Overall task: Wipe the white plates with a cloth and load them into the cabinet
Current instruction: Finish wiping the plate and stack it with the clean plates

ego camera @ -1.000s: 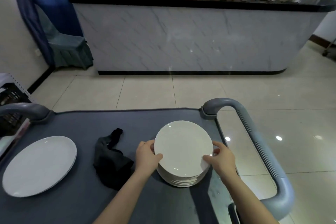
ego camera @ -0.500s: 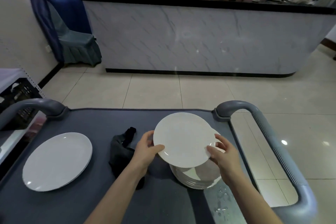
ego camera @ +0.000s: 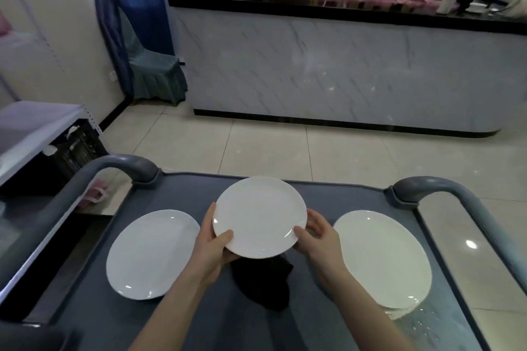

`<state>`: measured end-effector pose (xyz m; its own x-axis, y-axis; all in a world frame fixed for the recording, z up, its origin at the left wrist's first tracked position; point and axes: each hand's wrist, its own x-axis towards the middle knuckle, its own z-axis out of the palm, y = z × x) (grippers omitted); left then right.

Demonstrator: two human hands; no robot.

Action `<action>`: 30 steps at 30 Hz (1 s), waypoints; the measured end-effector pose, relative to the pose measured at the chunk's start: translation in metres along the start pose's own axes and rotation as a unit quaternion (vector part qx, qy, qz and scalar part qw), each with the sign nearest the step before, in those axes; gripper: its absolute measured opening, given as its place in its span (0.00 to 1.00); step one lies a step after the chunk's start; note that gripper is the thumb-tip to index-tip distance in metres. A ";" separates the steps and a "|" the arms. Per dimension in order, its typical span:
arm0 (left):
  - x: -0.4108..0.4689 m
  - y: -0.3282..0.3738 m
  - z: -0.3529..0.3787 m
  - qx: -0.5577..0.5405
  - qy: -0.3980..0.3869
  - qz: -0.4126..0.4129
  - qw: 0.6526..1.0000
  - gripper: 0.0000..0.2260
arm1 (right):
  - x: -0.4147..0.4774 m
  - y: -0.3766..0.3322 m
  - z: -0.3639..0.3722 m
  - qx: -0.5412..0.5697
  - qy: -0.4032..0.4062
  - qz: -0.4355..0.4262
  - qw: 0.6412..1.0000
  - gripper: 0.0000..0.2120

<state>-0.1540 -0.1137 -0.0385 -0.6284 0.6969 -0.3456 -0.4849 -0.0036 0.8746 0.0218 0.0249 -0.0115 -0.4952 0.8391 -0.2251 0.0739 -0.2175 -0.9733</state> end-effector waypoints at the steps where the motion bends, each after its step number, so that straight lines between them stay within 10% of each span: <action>1: 0.003 0.003 -0.012 -0.008 0.012 -0.003 1.000 0.31 | 0.002 0.002 0.009 -0.019 -0.021 0.001 1.000 0.20; 6: 0.016 0.011 -0.069 -0.022 0.059 -0.012 0.998 0.30 | 0.006 0.018 0.035 -0.251 -0.126 -0.029 0.959 0.25; 13: 0.023 0.012 -0.108 0.007 0.070 -0.014 0.997 0.30 | -0.003 0.050 0.049 -0.554 -0.240 -0.115 0.788 0.38; 23: 0.013 0.018 -0.085 0.043 0.048 0.029 0.997 0.28 | 0.007 0.001 0.020 -0.330 0.102 -0.113 0.932 0.06; 30: 0.006 0.013 -0.029 0.000 0.028 0.058 0.998 0.24 | -0.008 -0.058 0.029 -0.198 -0.011 -0.207 0.958 0.07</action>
<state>-0.1822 -0.1305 -0.0388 -0.7131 0.6505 -0.2613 -0.4073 -0.0810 0.9097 -0.0042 0.0165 0.0476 -0.5706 0.8012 0.1804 0.1886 0.3416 -0.9207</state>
